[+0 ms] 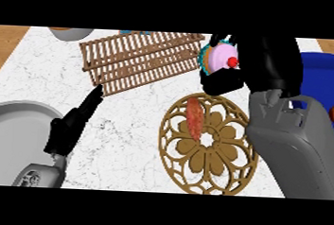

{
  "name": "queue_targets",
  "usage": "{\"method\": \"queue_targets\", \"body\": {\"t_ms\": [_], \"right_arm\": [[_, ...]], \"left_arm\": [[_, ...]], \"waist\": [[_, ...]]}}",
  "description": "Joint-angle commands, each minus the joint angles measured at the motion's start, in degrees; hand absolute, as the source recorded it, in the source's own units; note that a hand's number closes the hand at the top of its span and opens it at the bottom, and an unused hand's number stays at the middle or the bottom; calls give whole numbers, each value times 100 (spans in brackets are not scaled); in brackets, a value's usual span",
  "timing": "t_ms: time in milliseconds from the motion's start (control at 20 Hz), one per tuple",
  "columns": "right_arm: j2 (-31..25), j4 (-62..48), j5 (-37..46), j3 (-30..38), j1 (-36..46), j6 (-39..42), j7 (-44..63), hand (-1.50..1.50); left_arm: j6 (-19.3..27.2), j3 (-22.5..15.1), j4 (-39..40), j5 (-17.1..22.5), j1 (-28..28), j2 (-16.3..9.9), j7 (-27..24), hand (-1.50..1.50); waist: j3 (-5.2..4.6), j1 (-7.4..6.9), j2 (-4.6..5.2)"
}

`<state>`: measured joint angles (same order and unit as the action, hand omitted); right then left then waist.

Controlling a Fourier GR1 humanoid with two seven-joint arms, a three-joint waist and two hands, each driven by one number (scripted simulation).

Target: Pick the cupcake from the placemat and place it in the tiered shelf

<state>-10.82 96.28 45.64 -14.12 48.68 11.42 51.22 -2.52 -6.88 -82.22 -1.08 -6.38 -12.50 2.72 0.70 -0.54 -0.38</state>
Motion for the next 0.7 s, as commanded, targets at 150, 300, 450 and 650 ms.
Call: {"method": "queue_targets", "body": {"t_ms": [150,300,450,650], "right_arm": [[-184,-1673,106,762,1334,-254,-451,150],[181,-2459,357,746,1887,-647,-356,150],[183,-3260,296,929,2131,-897,-763,150],[29,-4347,359,1038,2412,-1235,-1557,150]], "left_arm": [[107,-58,476,-202,351,76,25,0],[-174,95,255,9,254,-140,247,0],[37,-52,552,-214,284,107,-41,0],[-251,38,133,1,273,-103,216,0]], "waist": [[-78,-141,104],[-79,-200,97],[-82,-232,142],[-77,-392,178]]}}
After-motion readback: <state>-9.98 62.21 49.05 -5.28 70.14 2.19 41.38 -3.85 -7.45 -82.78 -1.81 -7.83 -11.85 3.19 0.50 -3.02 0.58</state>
